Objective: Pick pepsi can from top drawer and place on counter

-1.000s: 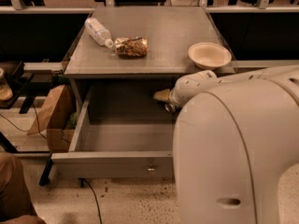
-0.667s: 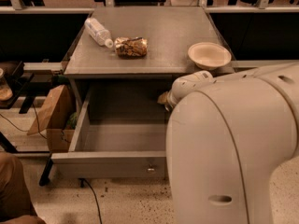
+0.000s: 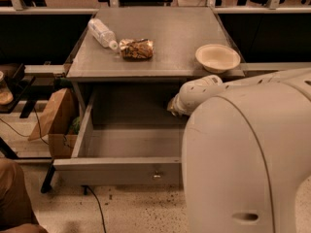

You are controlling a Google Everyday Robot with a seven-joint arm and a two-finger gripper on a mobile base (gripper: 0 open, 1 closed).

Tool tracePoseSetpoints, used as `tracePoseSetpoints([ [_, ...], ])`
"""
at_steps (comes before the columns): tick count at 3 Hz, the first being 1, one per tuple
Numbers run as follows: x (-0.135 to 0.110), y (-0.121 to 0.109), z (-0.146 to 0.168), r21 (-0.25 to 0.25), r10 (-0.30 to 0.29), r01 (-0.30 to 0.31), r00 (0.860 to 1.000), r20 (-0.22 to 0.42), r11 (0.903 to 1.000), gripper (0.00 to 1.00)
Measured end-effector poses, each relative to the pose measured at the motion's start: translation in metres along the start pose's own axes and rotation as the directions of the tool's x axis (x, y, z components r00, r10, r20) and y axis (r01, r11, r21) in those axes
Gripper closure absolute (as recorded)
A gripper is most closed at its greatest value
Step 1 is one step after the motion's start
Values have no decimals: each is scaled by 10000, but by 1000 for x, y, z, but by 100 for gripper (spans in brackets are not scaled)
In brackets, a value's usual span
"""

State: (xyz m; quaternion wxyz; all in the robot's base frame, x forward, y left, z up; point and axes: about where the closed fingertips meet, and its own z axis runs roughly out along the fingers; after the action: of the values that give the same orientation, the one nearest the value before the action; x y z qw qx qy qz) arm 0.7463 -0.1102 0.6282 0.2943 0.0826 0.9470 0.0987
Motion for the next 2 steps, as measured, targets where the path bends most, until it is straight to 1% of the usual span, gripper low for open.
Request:
tracePoseSetpoints([
  [1, 4, -3, -17, -80, -110, 110, 9999, 9, 9999, 100],
  [2, 10, -15, -72, -280, -483, 473, 9981, -372, 9985, 100],
])
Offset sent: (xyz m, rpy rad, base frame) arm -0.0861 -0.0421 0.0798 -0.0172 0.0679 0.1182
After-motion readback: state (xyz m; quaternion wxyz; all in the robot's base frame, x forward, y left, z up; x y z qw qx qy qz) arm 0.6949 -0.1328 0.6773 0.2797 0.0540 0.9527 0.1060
